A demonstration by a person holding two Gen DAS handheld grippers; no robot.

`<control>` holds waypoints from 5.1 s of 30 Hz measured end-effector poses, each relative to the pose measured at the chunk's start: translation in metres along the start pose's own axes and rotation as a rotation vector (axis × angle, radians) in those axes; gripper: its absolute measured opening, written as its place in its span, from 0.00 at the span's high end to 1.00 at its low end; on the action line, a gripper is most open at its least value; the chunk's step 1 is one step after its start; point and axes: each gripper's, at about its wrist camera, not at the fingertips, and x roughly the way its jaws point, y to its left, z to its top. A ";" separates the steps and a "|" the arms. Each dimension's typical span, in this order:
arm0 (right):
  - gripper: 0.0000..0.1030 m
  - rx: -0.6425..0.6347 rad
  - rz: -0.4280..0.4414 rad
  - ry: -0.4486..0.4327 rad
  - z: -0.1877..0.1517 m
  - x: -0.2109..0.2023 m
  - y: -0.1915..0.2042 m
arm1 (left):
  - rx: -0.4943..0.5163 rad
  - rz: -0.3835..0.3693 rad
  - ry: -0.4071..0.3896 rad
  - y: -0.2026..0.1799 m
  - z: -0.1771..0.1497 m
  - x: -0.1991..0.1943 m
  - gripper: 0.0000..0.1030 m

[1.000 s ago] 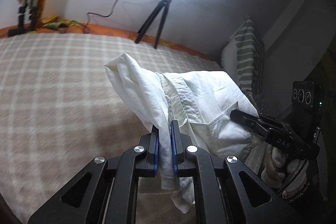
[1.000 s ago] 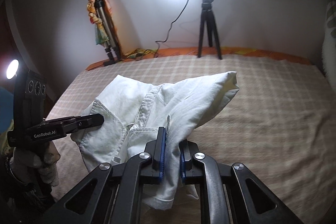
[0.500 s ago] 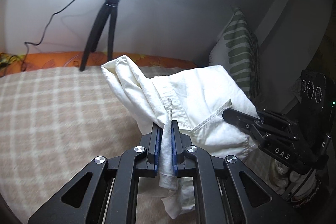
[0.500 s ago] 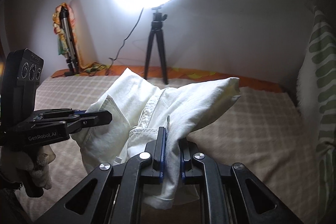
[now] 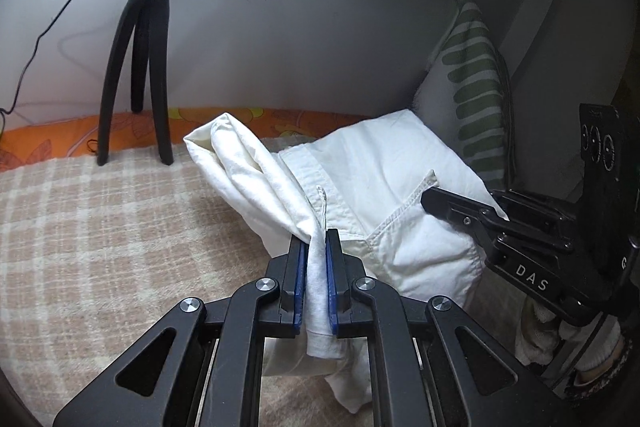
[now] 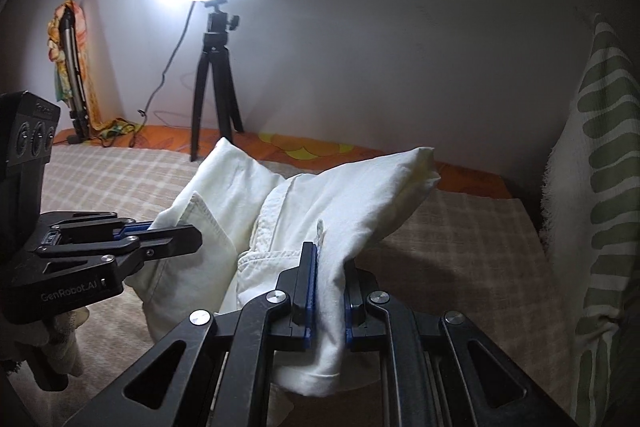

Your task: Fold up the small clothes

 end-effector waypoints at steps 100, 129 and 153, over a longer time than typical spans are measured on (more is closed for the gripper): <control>0.00 0.252 -0.131 -0.127 -0.096 -0.157 0.145 | 0.291 0.352 -0.118 -0.048 -0.120 -0.239 0.01; 0.00 0.245 -0.112 -0.118 -0.096 -0.156 0.148 | 0.306 0.341 -0.113 -0.048 -0.120 -0.239 0.01; 0.00 0.248 -0.104 -0.117 -0.097 -0.155 0.149 | 0.302 0.322 -0.121 -0.048 -0.121 -0.243 0.01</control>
